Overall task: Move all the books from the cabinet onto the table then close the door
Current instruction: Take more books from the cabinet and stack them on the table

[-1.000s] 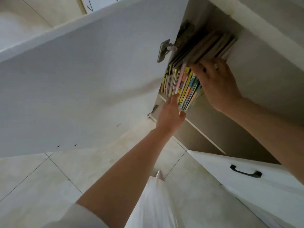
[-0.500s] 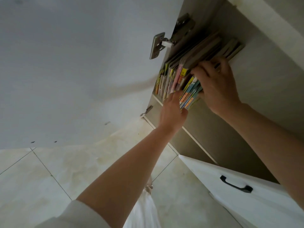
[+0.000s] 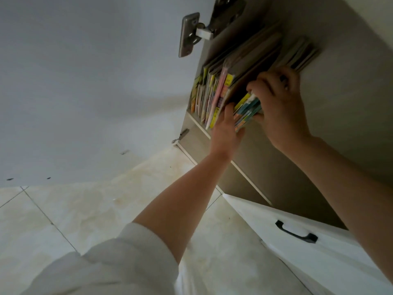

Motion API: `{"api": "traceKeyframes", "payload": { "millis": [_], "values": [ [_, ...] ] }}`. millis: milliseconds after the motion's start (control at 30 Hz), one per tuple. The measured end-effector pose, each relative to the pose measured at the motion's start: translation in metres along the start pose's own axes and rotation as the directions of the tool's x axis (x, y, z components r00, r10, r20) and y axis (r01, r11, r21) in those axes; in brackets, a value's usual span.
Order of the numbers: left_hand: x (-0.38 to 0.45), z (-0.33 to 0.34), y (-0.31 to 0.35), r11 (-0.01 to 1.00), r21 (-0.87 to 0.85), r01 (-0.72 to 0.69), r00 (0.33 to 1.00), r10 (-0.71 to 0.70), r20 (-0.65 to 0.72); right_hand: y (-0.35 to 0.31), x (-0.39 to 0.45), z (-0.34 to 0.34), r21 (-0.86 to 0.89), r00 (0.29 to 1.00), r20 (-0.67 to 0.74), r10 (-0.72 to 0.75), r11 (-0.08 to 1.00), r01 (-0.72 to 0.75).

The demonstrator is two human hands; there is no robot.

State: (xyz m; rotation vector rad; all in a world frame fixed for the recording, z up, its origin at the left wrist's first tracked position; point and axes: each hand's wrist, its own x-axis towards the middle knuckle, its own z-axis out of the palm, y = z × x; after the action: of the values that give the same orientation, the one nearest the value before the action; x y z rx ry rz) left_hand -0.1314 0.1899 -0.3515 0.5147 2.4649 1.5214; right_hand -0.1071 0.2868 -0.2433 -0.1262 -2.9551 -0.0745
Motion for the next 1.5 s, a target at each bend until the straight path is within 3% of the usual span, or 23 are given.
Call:
{"api": "traceKeyframes", "payload": {
  "millis": [300, 533, 700, 767, 867, 933, 1000, 1067, 1100, 1200, 1267, 1367, 1500],
  "values": [
    [0.007, 0.010, -0.006, 0.990, 0.120, -0.075, 0.984, 0.093, -0.151, 0.000, -0.007, -0.002, -0.009, 1.000, 0.000, -0.014, 1.000, 0.014],
    [-0.022, -0.021, -0.025, 0.977, 0.153, -0.148, 0.981, 0.164, -0.099, -0.024, -0.026, -0.013, 0.029, 0.993, 0.036, -0.109, 0.994, 0.108],
    [-0.044, -0.052, -0.037, 0.983, 0.142, -0.116, 0.987, 0.130, -0.094, -0.046, -0.040, -0.019, 0.118, 0.984, 0.016, -0.180, 0.977, 0.177],
    [-0.048, -0.059, -0.040, 0.983, 0.123, -0.133, 0.986, 0.144, -0.085, -0.043, -0.043, -0.021, 0.130, 0.991, -0.006, -0.132, 0.983, 0.131],
    [-0.049, -0.064, -0.046, 0.982, 0.094, -0.166, 0.984, 0.171, -0.055, -0.023, -0.045, -0.018, 0.218, 0.995, -0.058, 0.084, 0.974, -0.069],
    [-0.048, -0.066, -0.047, 0.983, 0.078, -0.168, 0.984, 0.172, -0.043, -0.007, -0.044, -0.013, 0.408, 0.950, -0.015, 0.313, 0.869, -0.279],
    [-0.046, -0.069, -0.049, 0.981, 0.063, -0.185, 0.982, 0.187, -0.032, 0.003, -0.041, -0.007, 0.639, 0.832, 0.171, 0.528, 0.583, -0.502],
    [-0.045, -0.073, -0.053, 0.980, 0.048, -0.195, 0.981, 0.196, -0.009, 0.010, -0.040, 0.004, 0.734, 0.735, 0.382, 0.561, 0.299, -0.610],
    [-0.045, -0.075, -0.055, 0.980, 0.042, -0.194, 0.981, 0.194, 0.003, 0.014, -0.040, 0.012, 0.728, 0.732, 0.442, 0.519, 0.269, -0.631],
    [-0.050, -0.080, -0.058, 0.988, 0.032, -0.153, 0.988, 0.152, 0.032, 0.025, -0.042, 0.036, 0.675, 0.792, 0.473, 0.386, 0.419, -0.607],
    [-0.051, -0.084, -0.061, 0.990, 0.005, -0.141, 0.988, 0.141, 0.059, 0.032, -0.039, 0.048, 0.673, 0.794, 0.502, 0.344, 0.421, -0.608],
    [-0.051, -0.089, -0.065, 0.986, -0.043, -0.158, 0.985, 0.161, 0.069, 0.035, -0.034, 0.058, 0.596, 0.777, 0.583, 0.238, 0.524, -0.608],
    [-0.053, -0.090, -0.066, 0.983, -0.097, -0.153, 0.986, 0.159, 0.054, 0.036, -0.038, 0.064, 0.571, 0.747, 0.619, 0.241, 0.514, -0.640]
  ]
}}
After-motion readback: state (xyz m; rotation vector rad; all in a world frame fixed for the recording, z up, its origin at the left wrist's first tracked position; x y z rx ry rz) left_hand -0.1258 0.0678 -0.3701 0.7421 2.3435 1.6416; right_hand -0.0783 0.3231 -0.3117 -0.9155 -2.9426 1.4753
